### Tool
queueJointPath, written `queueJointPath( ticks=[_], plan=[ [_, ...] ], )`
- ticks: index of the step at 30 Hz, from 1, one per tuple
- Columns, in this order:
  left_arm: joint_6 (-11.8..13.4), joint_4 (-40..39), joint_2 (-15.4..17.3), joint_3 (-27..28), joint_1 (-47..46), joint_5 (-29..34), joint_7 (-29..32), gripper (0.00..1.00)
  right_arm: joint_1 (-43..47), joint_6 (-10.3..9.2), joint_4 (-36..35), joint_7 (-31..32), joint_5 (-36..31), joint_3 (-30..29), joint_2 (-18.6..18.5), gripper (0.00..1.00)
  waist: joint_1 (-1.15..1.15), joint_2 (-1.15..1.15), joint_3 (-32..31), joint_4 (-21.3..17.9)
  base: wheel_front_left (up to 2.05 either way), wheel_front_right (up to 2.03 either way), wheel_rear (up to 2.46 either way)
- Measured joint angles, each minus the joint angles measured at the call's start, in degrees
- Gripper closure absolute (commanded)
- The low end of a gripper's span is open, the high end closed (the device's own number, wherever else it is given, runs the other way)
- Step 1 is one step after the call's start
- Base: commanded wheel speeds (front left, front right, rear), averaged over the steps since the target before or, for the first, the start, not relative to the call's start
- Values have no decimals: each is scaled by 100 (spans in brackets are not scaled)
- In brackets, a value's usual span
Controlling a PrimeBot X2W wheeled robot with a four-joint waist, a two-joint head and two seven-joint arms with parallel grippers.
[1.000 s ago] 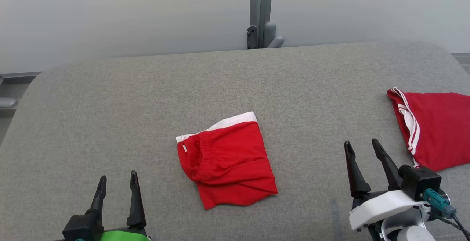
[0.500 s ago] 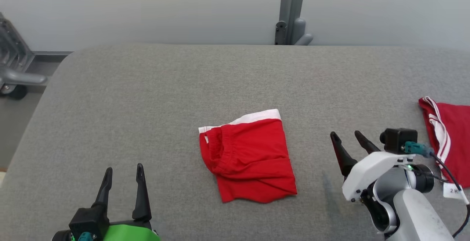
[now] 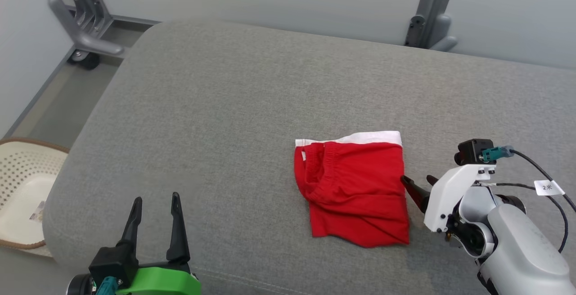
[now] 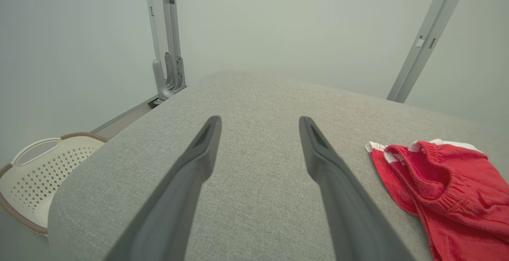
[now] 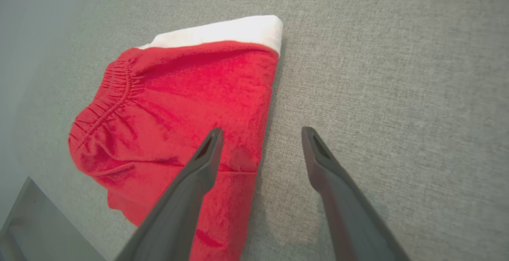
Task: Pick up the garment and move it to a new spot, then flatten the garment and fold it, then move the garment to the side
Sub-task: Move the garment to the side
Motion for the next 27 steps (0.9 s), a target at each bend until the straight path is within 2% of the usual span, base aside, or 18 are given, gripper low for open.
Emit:
queueJointPath(
  ticks=[7, 13, 14, 15, 18, 19, 27],
  plan=[
    [-94, 42, -76, 75, -48, 76, 0, 0, -397, 0, 755, 226, 296, 174, -142, 0, 0, 0, 154, 404, 0, 0, 0],
    [-144, 65, -160, 136, -74, 148, 0, 0, -698, 0, 1141, 319, 567, 368, -170, 0, 0, 0, 299, 544, 0, 0, 0],
    [-146, 66, -170, 145, -77, 159, 0, 0, -737, 0, 1171, 318, 614, 409, -171, 6, 0, 0, 318, 551, 0, 0, 0],
    [-152, 68, -180, 158, -79, 166, 0, 0, -769, 0, 1192, 300, 657, 452, -171, 42, 0, 0, 334, 554, 0, 0, 0],
    [-185, 67, -199, 198, -81, 198, 0, 0, -831, 0, 1212, 196, 780, 621, -175, 94, 0, 0, 355, 519, 0, 0, 0],
    [-194, 67, -203, 211, -82, 211, 0, 0, -837, 0, 1215, 164, 821, 677, -176, 100, 0, 0, 358, 497, 0, 0, 0],
    [-278, 34, -257, 241, -136, 304, 0, 0, -926, 2, 1118, -38, 1123, 992, -359, 100, 0, 0, 367, 251, 0, 0, 0]
  ],
)
